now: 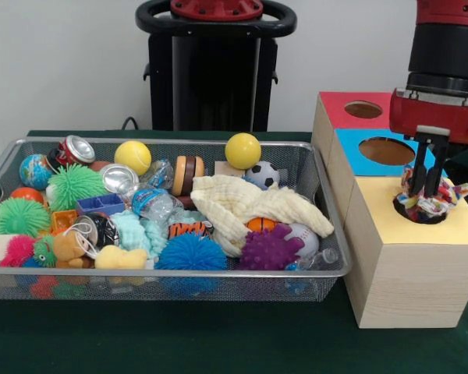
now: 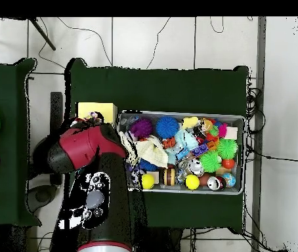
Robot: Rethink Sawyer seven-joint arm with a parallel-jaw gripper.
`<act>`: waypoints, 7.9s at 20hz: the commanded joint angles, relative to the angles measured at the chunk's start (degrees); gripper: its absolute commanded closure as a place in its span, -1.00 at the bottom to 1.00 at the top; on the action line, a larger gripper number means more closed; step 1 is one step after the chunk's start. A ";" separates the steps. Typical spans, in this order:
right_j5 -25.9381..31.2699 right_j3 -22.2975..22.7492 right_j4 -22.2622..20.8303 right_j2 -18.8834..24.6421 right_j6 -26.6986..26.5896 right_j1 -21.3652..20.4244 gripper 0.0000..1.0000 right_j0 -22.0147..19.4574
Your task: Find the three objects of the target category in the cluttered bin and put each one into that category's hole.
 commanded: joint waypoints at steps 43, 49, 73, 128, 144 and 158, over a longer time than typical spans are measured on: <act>-12.26 -3.32 -4.06 -6.62 5.71 14.66 1.00 5.46; -14.20 -3.87 -2.83 -7.64 5.97 17.27 1.00 6.28; -14.61 -1.81 1.44 1.39 2.32 17.86 1.00 0.84; 9.70 -2.84 4.26 6.72 -4.34 10.00 -1.00 -3.72; 16.56 -5.09 4.30 8.40 -6.41 8.11 -1.00 -5.16; 20.69 -4.54 4.74 10.54 -8.47 5.57 -1.00 -7.20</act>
